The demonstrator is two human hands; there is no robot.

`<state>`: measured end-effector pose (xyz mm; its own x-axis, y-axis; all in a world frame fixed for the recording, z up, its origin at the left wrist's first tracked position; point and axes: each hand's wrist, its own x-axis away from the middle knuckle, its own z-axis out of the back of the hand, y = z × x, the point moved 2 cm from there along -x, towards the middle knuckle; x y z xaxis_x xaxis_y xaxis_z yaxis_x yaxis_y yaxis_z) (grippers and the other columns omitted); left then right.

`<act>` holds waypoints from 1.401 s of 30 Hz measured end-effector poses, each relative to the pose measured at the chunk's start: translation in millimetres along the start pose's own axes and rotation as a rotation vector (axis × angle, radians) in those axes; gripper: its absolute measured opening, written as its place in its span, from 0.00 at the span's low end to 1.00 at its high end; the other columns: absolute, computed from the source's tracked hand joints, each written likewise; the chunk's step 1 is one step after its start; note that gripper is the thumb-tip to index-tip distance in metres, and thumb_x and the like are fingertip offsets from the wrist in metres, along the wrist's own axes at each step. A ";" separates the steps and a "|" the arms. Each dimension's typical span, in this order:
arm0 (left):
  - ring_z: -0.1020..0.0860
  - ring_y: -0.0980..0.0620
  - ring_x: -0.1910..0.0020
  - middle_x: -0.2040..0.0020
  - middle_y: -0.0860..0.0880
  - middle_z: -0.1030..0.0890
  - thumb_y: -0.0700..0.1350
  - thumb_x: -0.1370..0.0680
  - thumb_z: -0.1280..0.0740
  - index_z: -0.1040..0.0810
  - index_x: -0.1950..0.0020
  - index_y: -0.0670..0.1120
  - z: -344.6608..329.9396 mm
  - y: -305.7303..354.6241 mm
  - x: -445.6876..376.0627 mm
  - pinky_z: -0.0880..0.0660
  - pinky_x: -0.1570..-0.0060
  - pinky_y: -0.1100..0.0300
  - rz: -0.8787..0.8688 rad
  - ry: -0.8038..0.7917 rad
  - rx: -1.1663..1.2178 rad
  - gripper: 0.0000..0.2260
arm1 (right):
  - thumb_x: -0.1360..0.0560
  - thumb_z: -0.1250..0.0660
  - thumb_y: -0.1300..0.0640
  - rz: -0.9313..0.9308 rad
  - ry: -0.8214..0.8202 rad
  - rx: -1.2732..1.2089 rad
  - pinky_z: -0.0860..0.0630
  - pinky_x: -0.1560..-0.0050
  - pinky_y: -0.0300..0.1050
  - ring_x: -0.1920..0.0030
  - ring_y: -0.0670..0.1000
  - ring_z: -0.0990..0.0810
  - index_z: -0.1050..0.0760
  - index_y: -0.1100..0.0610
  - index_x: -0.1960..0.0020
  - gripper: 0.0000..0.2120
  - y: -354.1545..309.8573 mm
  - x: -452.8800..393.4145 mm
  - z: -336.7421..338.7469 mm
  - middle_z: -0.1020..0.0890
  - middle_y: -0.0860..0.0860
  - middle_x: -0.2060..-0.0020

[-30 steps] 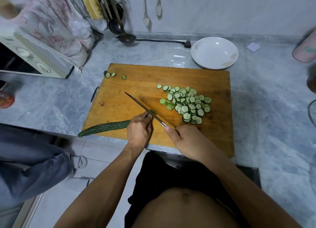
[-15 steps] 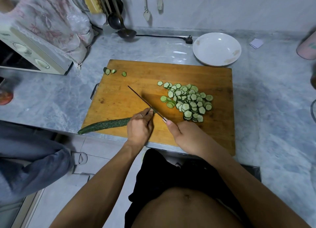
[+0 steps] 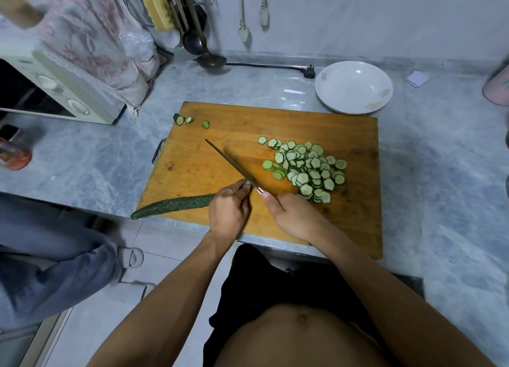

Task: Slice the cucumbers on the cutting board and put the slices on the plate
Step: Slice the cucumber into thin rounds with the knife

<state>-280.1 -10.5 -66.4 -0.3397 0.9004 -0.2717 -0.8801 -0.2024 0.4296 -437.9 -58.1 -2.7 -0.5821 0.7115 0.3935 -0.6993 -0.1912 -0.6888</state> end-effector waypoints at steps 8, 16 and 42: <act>0.17 0.42 0.57 0.48 0.47 0.15 0.40 0.28 0.34 0.14 0.50 0.46 0.3 -1.7 0.2 0.22 0.67 0.56 -0.025 -0.006 -0.022 0.11 | 0.16 0.52 0.41 0.069 0.005 0.053 0.36 0.66 0.48 0.72 0.50 0.30 0.34 0.59 0.70 0.31 -2.9 22.9 6.8 0.29 0.53 0.75; 0.16 0.43 0.55 0.48 0.46 0.15 0.36 0.29 0.28 0.14 0.49 0.44 -0.6 -1.4 0.9 0.21 0.62 0.55 0.001 -0.005 0.002 0.10 | 0.16 0.54 0.41 0.054 0.009 0.051 0.36 0.60 0.45 0.67 0.50 0.31 0.34 0.57 0.69 0.30 0.7 34.3 6.8 0.29 0.53 0.72; 0.17 0.43 0.58 0.53 0.45 0.14 0.34 0.32 0.29 0.14 0.54 0.44 -0.7 -2.1 0.6 0.23 0.67 0.57 0.017 -0.009 -0.001 0.11 | 0.17 0.56 0.39 -0.028 -0.003 -0.008 0.34 0.56 0.47 0.59 0.56 0.30 0.36 0.53 0.70 0.29 0.7 -0.8 -16.9 0.32 0.53 0.70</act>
<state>-278.7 -9.8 -68.0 -0.3513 0.9003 -0.2570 -0.8748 -0.2178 0.4328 -431.0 -47.4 -13.8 -0.5635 0.7143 0.4150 -0.7123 -0.1657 -0.6820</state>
